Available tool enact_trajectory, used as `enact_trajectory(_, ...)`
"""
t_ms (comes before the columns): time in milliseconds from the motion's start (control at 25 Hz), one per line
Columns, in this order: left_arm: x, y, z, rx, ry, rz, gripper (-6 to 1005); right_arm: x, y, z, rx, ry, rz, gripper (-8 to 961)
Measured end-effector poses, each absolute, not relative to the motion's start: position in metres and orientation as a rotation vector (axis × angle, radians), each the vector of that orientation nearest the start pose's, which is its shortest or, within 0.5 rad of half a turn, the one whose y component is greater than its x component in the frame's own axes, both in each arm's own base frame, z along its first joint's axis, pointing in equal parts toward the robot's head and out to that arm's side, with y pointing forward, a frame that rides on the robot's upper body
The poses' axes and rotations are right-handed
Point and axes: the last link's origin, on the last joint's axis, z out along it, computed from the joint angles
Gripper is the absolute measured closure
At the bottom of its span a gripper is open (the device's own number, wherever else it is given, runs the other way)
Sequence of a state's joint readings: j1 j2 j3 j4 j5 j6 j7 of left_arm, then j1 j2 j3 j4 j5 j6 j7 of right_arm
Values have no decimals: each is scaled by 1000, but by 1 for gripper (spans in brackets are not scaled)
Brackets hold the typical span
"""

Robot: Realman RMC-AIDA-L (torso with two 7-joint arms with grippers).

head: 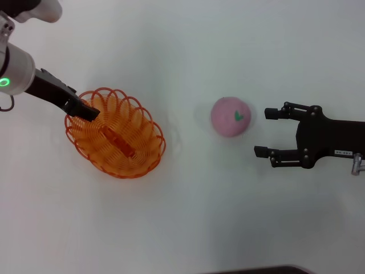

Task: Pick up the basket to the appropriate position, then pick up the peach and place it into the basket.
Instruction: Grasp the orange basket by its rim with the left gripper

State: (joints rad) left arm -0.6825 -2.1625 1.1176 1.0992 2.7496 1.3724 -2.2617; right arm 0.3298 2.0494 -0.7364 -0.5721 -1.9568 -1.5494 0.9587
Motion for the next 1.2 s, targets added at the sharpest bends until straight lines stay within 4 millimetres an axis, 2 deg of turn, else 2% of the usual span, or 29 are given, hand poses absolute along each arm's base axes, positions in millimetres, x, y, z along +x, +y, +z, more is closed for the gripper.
enact_trajectory(200,-217,384,-14,-2564,-816,459,282,326,266,-7,-2699,368,571,68)
enact_trajectory(720,-219,386,-19,-2545,-803,492,331,326,266,-7,-2696,368,574,69)
enact_trajectory(960,-218,387,-20,-2544,-800,491,539,325,267,-7,-2691,361,576,68)
enact_trajectory(1200,-218,388,-21,-2548,-802,500,637,325,267,-5,-2683,363,580,68)
